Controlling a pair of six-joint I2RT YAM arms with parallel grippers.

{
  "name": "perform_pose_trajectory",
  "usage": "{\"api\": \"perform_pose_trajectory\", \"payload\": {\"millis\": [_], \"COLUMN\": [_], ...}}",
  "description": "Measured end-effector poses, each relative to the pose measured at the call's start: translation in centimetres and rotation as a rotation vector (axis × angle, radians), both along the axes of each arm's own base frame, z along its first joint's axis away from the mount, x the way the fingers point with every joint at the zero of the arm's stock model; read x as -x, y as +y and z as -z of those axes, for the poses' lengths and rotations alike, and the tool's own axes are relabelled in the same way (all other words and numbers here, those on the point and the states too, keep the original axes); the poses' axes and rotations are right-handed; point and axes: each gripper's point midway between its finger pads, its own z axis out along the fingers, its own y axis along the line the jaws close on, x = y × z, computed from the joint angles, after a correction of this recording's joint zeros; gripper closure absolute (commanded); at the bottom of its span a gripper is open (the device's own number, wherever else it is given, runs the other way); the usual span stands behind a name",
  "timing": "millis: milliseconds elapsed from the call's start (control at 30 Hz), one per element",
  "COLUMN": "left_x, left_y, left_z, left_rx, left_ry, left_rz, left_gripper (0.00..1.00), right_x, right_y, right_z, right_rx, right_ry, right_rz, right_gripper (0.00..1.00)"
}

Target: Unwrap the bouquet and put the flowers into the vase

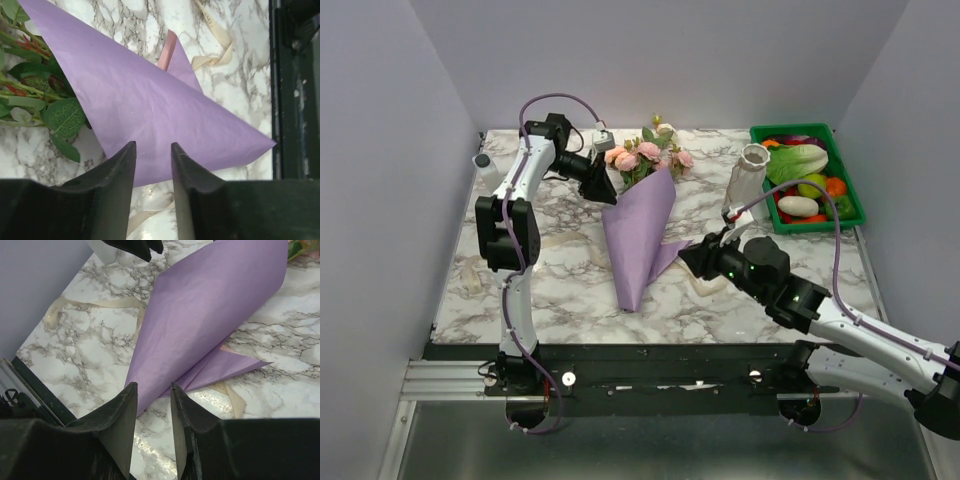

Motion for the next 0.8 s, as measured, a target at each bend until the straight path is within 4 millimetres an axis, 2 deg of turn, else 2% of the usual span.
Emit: {"api": "perform_pose_trajectory", "payload": {"millis": [100,200,300,433,633,800], "left_x": [0.0,-0.8,-2.0,-2.8,-2.9,-1.9], "left_y": [0.0,0.7,2.1,3.1,2.5,2.0], "left_z": [0.0,1.2,3.7,6.0,6.5,7.7], "left_rx": [0.001,0.002,-0.003,-0.004,0.003,0.013], "left_ry": [-0.009,-0.003,0.010,0.008,-0.058,-0.076], "left_rz": [0.006,-0.004,-0.018,-0.018,0.032,0.076], "left_gripper": [0.30,0.28,0.27,0.23,0.20,0.20], "right_x": [0.1,0.2,0.3,0.5,0.7,0.7], "right_y": [-0.1,-0.2,-0.3,-0.1,0.2,0.6], "right_z": [-0.2,-0.2,-0.1,-0.1,0.2,0.8], "right_rx": [-0.009,-0.011,-0.011,-0.012,-0.014,-0.002], "right_ry": [-0.003,-0.005,-0.004,-0.001,0.005,0.020], "right_rz": [0.001,0.001,-0.001,-0.015,-0.033,-0.046], "right_gripper": [0.59,0.59,0.59,0.59,0.59,0.59]}}
